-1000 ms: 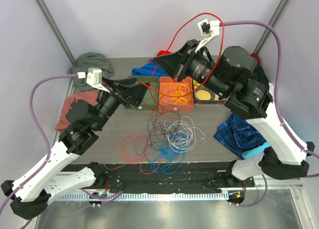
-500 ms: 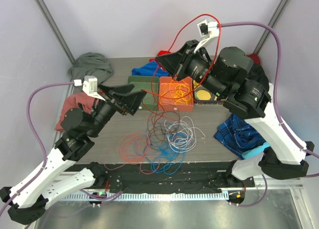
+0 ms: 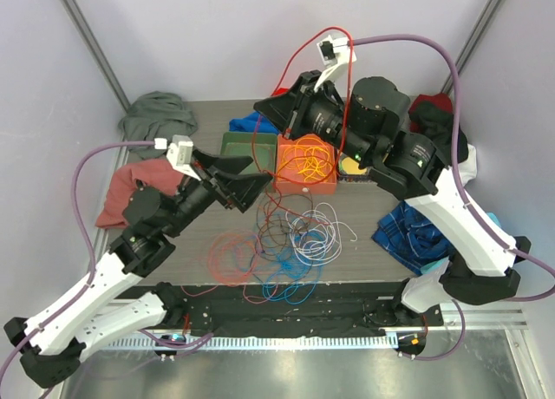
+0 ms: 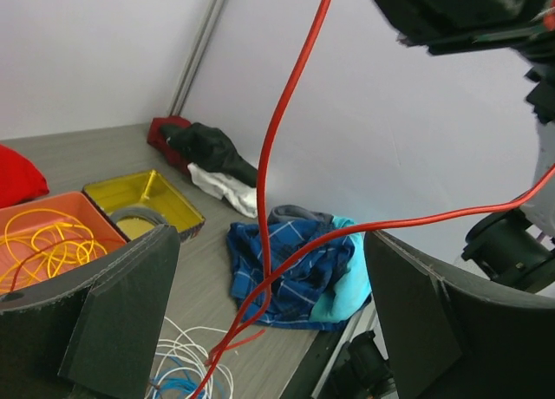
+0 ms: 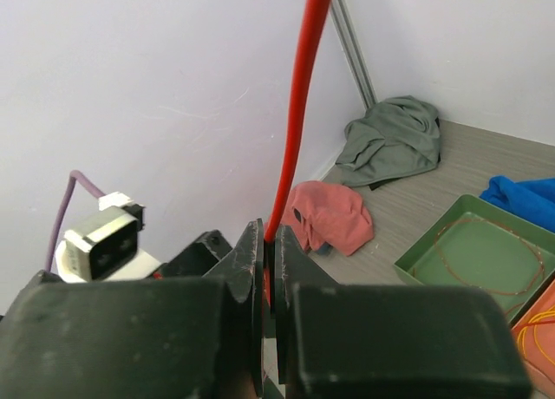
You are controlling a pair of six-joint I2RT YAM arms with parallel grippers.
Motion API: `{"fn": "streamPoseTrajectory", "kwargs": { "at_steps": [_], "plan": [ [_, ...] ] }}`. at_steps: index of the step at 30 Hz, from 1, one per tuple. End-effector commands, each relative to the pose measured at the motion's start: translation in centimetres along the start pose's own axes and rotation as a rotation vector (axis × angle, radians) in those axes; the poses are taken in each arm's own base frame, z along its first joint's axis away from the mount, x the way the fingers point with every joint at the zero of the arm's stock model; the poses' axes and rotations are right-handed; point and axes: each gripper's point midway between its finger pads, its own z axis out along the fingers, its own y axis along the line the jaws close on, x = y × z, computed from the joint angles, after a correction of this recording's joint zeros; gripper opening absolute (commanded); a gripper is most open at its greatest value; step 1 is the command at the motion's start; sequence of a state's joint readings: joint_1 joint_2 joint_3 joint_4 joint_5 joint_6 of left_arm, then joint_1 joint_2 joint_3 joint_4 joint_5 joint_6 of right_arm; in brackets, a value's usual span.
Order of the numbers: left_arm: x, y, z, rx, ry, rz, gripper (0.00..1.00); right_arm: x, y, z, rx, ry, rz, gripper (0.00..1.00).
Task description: Untangle the cables
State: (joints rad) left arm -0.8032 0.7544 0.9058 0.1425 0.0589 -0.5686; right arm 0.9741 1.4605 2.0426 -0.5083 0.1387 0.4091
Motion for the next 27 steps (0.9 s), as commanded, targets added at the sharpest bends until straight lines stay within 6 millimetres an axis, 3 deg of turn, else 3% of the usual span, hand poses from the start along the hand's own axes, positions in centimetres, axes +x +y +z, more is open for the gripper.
{"fn": "streamPoseTrajectory", "kwargs": {
  "at_steps": [1,9,22,27],
  "plan": [
    [0.0,-0.6,0.9,0.045,-0.020,-0.001,0.93,-2.2,2.0,-0.8,-0.078,-0.044,0.041,0.01],
    [1.4,0.3,2.2,0.036,0.001,-0.004,0.93,-2.3,2.5,-1.2,-0.099,-0.041,0.053,0.01],
    [3.3,-0.8,2.4,0.147,0.010,-0.063,0.91,-2.2,2.8,-0.7,-0.109,-0.039,0.068,0.01],
    [4.4,-0.9,3.0,0.170,0.031,-0.092,0.82,-1.5,3.2,0.3,-0.131,-0.015,0.091,0.01]
  ]
}}
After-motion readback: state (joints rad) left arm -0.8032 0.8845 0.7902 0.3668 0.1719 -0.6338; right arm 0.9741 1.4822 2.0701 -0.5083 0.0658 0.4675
